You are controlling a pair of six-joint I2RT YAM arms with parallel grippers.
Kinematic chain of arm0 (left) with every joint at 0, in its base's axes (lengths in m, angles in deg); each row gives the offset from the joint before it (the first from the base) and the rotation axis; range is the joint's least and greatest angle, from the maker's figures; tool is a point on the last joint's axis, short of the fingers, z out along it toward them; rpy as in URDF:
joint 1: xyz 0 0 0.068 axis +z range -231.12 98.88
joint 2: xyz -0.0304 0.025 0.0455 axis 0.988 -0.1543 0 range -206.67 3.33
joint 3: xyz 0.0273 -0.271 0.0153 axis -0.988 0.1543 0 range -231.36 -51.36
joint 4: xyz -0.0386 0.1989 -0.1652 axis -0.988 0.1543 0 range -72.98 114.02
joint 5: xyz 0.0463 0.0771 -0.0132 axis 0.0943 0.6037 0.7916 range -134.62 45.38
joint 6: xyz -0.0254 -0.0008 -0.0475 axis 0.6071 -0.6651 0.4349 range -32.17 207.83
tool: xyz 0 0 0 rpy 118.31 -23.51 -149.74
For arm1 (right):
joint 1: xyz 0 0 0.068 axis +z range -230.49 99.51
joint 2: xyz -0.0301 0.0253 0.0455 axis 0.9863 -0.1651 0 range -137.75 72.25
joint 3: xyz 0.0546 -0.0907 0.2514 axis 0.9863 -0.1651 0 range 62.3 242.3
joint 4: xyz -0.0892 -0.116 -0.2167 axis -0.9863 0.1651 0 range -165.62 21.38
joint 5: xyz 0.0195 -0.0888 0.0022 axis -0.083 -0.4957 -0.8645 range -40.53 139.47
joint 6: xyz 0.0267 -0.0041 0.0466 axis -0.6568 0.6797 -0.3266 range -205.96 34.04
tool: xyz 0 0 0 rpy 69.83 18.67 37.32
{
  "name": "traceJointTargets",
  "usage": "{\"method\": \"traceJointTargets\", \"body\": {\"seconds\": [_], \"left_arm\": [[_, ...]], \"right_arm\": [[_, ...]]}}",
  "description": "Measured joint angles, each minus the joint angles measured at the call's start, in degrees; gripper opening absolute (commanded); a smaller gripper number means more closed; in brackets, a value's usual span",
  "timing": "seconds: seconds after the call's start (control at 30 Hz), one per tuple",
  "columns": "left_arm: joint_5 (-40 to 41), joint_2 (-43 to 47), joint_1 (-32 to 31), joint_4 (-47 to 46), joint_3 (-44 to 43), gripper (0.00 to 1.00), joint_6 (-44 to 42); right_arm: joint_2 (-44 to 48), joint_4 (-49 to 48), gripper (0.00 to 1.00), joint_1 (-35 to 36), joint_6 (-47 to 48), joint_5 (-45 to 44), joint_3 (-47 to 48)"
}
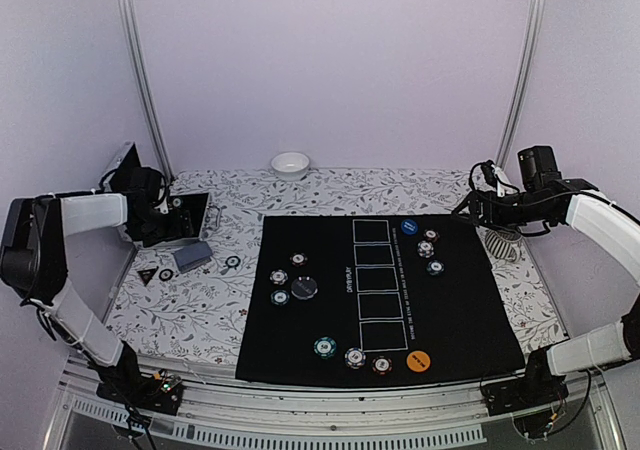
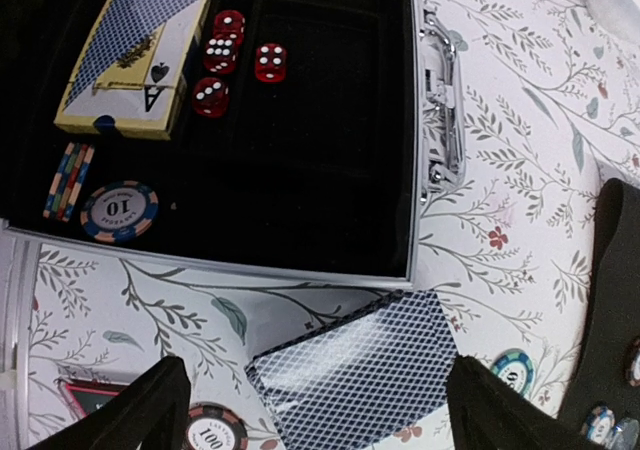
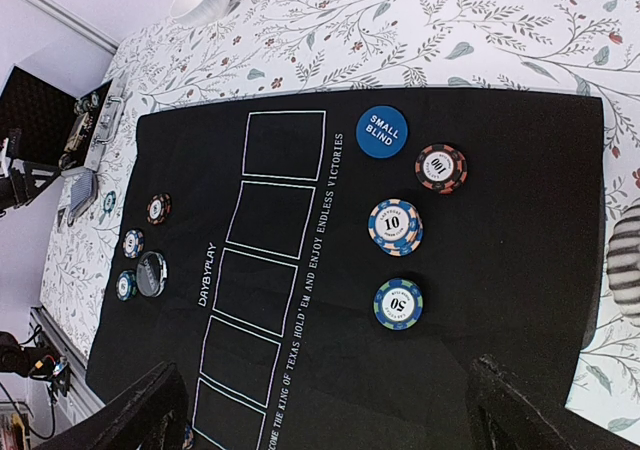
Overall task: Distribute texas hold em gaming equipment
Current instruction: Adjust the poker card in the face-down deck piles, then pick up the poker card from the center of the board.
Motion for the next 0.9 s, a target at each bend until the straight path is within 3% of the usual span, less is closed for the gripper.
{"method": "traceJointTargets", "body": {"seconds": [0.5,0.9], "left_arm": [[-4.37,-7.23,-0.5,7.52,-9.01,0.98,-14.03],[-9.7,4.59,-3.23,2.38,-1.7,0.98,-38.66]], "right_arm": [[0.0,0.0,0.99,0.0,0.0,0.11,0.0],[0.48,-0.04,0.99,0.0,0.0,0.7,0.0]]}}
